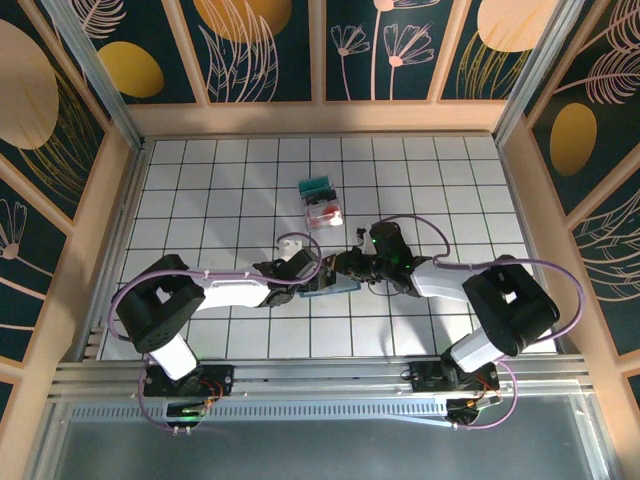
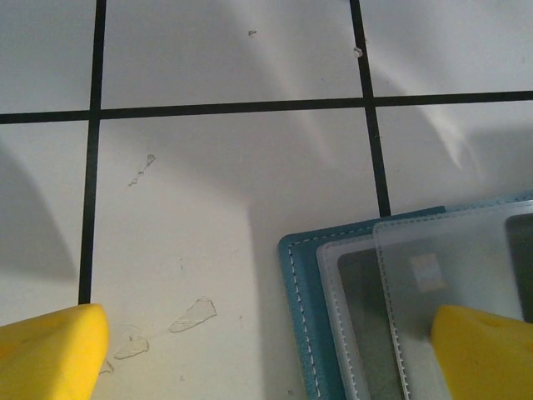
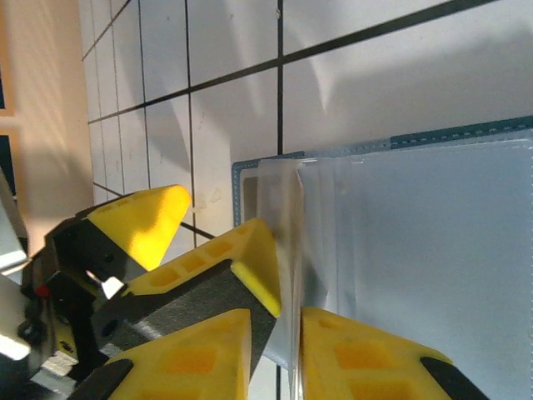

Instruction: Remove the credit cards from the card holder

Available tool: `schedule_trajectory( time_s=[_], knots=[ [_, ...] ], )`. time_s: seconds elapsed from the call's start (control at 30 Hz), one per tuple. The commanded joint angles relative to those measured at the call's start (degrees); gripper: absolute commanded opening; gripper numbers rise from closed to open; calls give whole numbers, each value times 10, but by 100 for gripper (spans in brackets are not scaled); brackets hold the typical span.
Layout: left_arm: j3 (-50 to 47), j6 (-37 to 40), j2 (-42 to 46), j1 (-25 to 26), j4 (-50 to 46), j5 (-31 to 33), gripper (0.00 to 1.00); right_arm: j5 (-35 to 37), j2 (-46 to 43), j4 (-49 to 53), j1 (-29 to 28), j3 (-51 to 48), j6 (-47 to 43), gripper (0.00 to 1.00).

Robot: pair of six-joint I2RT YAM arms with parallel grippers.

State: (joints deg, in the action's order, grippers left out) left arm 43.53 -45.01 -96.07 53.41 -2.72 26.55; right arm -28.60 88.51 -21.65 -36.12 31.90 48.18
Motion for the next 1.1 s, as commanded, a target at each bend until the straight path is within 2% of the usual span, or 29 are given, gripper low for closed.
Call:
schedule_trajectory(
  time_s=[0.0, 0.17, 0.33, 0.63, 0.87, 0.93, 1.07],
  knots=[
    [1, 8, -11, 3, -6, -16, 99, -4, 17, -15, -8, 11, 1, 23],
    [-4, 1, -2, 2, -7, -15, 99, 26, 5, 22, -8, 18, -13, 8],
    [-15, -15, 21, 3, -8, 2, 99, 91, -40, 98, -6, 25, -40, 0],
    [-12, -18, 77, 2, -26, 36, 99, 170, -133, 179, -4, 36, -75, 0],
    [7, -10, 165, 1, -20, 89, 99, 192, -200, 183, 14, 43, -97, 0],
    [-6, 2, 203, -7, 18, 76, 99, 192, -217, 171, 21, 41, -100, 0],
    [-50, 29, 278, -42, 131, -10, 99, 184, -252, 133, 33, 32, -98, 0]
  ],
)
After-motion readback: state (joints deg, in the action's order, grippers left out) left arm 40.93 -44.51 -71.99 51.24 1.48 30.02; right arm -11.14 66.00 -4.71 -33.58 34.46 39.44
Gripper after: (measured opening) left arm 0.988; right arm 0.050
